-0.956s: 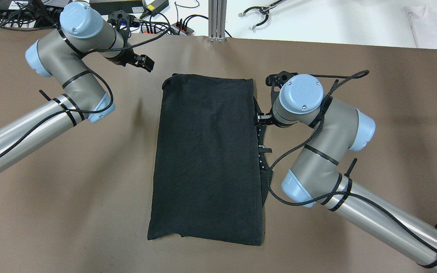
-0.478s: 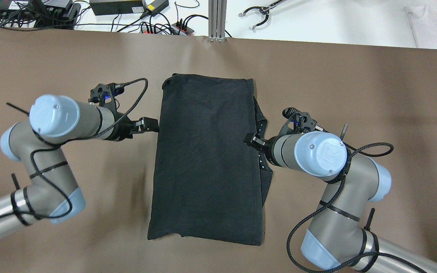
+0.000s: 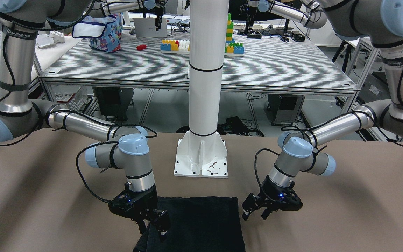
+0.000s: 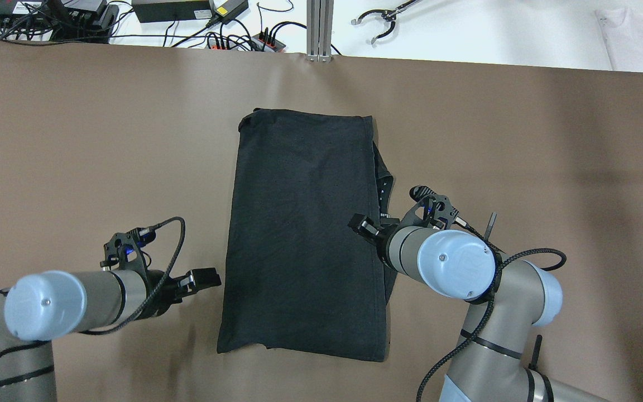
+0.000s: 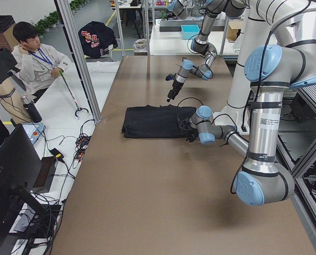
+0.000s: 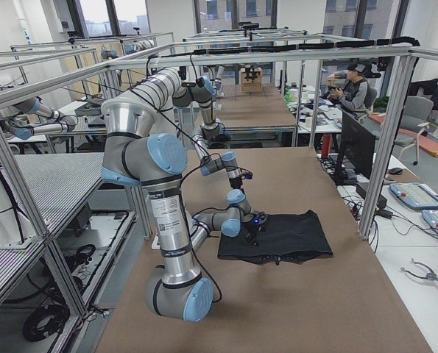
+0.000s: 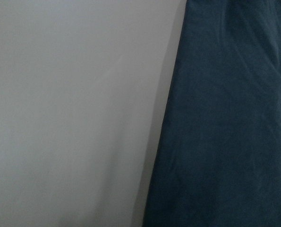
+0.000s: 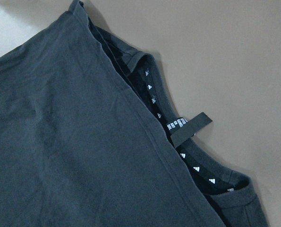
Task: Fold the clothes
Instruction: 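Grasp the folded shirt's near edge with both grippers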
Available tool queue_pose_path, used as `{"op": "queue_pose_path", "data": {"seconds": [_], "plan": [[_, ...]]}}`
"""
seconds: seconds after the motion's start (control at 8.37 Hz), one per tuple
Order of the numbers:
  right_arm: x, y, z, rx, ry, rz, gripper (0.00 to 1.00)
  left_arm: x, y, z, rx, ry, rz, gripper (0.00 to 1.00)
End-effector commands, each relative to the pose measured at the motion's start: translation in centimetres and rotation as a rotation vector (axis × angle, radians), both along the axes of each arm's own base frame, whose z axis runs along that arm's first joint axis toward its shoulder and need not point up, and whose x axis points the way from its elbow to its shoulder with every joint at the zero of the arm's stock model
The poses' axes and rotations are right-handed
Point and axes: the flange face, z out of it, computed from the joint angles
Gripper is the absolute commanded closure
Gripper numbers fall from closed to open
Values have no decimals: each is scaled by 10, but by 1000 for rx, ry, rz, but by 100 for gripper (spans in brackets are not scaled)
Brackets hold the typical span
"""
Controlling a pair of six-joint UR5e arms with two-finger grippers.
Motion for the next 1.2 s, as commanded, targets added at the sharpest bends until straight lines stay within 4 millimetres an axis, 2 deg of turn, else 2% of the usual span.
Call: {"op": "queue_pose_path", "data": {"seconds": [0.0,0.24,0.48,0.72,0.84,0.96,1.08], "plan": [[-1,5,-1,13,3,12,7,38,73,11,-32,-5,-25,0],[-1,5,2,15,9,11,7,61,108,8,0,-10,-1,0],[-2,6,4,24,18,15,7,68,111,11,1,-19,1,3],[-8,12,4,35,24,16,6,83,109,8,1,-18,-1,18],[-8,13,4,35,24,14,6,85,108,1,4,-6,0,28],[-8,12,4,37,26,14,6,82,105,-4,3,6,-2,26],[-8,12,4,38,27,16,6,80,101,-4,3,6,-6,10]]}}
